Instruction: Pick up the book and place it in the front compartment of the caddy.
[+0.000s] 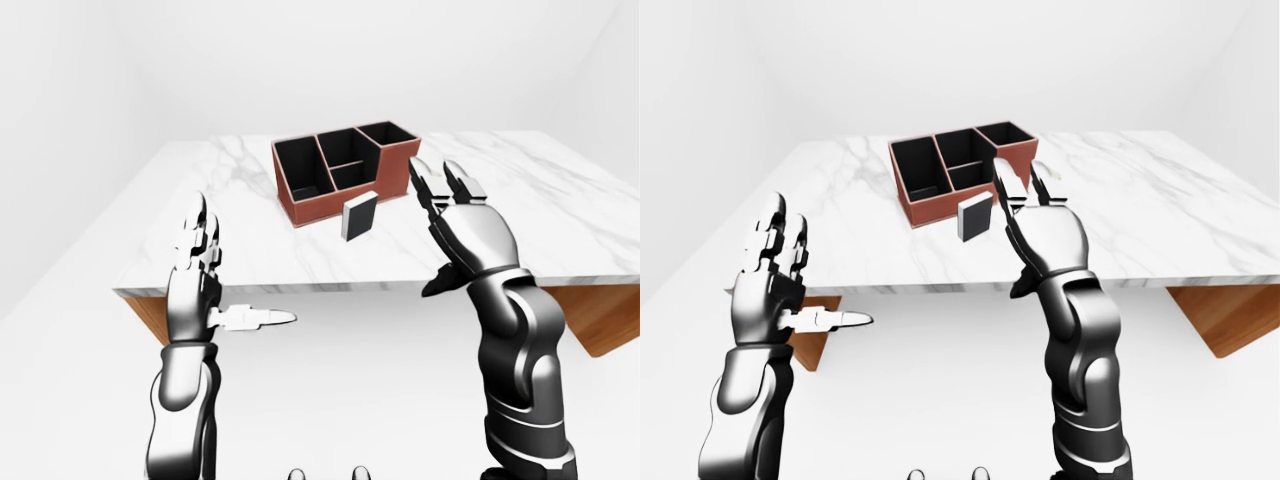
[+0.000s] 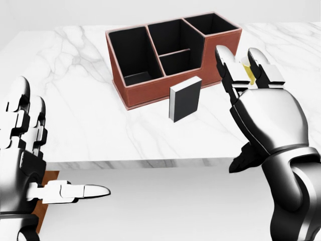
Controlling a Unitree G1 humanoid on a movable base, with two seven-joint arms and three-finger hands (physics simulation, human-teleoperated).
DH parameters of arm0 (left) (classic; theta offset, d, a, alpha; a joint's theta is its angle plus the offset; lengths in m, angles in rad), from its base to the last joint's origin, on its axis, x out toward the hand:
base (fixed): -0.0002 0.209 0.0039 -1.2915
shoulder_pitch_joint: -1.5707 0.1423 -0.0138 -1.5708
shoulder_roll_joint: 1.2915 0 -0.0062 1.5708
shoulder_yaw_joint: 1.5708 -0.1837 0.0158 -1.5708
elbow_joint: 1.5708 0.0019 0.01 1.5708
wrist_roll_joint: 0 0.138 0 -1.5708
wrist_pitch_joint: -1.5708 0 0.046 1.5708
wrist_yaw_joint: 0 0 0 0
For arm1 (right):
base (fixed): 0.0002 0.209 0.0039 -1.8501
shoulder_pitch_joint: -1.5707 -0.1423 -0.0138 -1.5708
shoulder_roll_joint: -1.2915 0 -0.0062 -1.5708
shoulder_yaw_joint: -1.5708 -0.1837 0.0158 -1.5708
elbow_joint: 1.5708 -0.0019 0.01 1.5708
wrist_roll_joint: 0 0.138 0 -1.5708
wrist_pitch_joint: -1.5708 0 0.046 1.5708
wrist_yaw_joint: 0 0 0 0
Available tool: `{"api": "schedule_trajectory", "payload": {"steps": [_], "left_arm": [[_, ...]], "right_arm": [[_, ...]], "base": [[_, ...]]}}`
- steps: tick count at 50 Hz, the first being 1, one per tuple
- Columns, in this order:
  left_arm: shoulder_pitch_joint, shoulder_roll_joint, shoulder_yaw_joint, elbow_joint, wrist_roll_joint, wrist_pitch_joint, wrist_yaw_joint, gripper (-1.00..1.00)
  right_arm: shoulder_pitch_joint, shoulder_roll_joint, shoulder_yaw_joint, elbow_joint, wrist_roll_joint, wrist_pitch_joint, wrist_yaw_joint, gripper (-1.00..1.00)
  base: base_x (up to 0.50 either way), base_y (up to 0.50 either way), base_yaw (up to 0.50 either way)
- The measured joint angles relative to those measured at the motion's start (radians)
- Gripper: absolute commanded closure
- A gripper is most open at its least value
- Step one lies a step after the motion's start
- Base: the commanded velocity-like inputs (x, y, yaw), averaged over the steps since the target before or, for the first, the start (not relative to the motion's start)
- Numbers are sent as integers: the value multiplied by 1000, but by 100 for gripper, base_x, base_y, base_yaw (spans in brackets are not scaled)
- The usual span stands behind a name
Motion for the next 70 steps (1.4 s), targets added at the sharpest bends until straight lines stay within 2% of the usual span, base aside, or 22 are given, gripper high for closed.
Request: {"api": "schedule_trajectory", "payload": {"steps": [22, 49, 70], "left_arm": [[-26, 8, 35, -49, -27, 0, 5, -100], [-25, 9, 40, -71, -33, 0, 4, -100], [-22, 8, 37, -59, -31, 0, 1, -100]], "right_arm": [[-41, 42, 37, -120, -63, 13, 115, -100], [-31, 59, 51, -141, -81, 1, 124, -100], [-11, 71, 67, -120, -92, -21, 102, -100]], "base": [[16, 0, 0], [16, 0, 0], [16, 0, 0]]}}
